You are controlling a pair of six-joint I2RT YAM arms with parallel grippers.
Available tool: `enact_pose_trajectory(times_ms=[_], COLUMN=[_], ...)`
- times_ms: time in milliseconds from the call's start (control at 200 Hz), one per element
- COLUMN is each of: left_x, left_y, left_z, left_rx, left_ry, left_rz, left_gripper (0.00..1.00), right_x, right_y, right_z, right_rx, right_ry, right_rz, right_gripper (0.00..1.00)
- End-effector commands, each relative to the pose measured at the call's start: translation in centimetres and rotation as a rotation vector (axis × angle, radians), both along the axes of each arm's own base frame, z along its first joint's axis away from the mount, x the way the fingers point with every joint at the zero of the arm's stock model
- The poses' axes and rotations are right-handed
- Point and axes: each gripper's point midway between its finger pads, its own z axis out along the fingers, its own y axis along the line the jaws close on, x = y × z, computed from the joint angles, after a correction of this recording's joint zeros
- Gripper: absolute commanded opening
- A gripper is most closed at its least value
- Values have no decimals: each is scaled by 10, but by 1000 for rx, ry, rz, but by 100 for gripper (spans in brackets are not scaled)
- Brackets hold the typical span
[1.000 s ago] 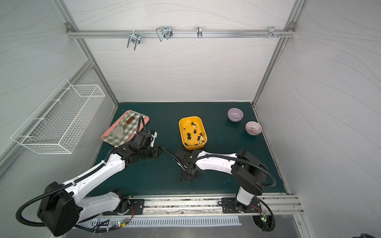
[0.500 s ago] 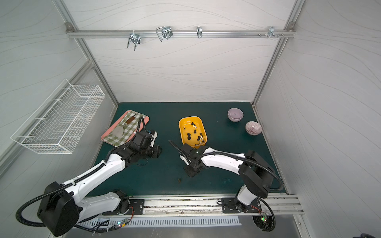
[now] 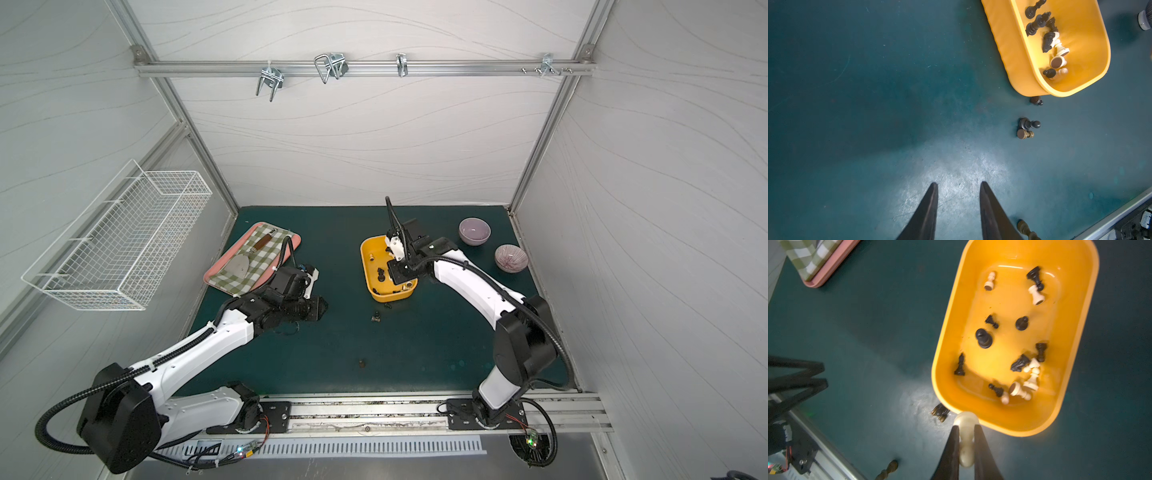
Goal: Put the chess pieces into the storage box
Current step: Pick up the chess piece at the center of the board, then place the chess piece in the storage box.
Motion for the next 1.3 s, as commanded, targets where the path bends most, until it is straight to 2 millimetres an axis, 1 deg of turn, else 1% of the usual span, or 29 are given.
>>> enact_pose_trajectory(times_ms=[0, 80, 170, 320, 500, 750, 880, 1030, 1295], left_x=[3, 2, 2, 3, 4, 3, 3, 2, 1], left_y=[-3, -3, -2, -1, -2, -4, -3, -3, -2], left_z=[3, 2, 3, 4, 7, 6, 6, 4, 5], left_rx=[-21, -20, -18, -12, -16, -22, -23, -29, -27], left_ry=[-4, 0, -2, -7, -10, -5, -8, -4, -9], left_rz=[2, 2, 6, 7, 6, -1, -1, 6, 12], left_gripper=[35, 35, 35, 35, 35, 35, 36, 36, 36], right_x=[24, 40, 52, 58, 62, 64, 67, 69, 71], right_y=[-12, -17, -19, -16, -12, -9, -8, -2, 8], right_z=[-16, -26, -38, -54, -66, -72, -71, -68, -79], right_rx=[-49, -67, -83, -105, -108, -106, -104, -88, -100], right_ry=[21, 32, 45, 69, 96, 111, 107, 105, 122], right_rz=[-11, -44, -60, -49, -46, -50, -53, -50, -33], right_gripper=[11, 11, 11, 12, 12, 12, 12, 13, 13])
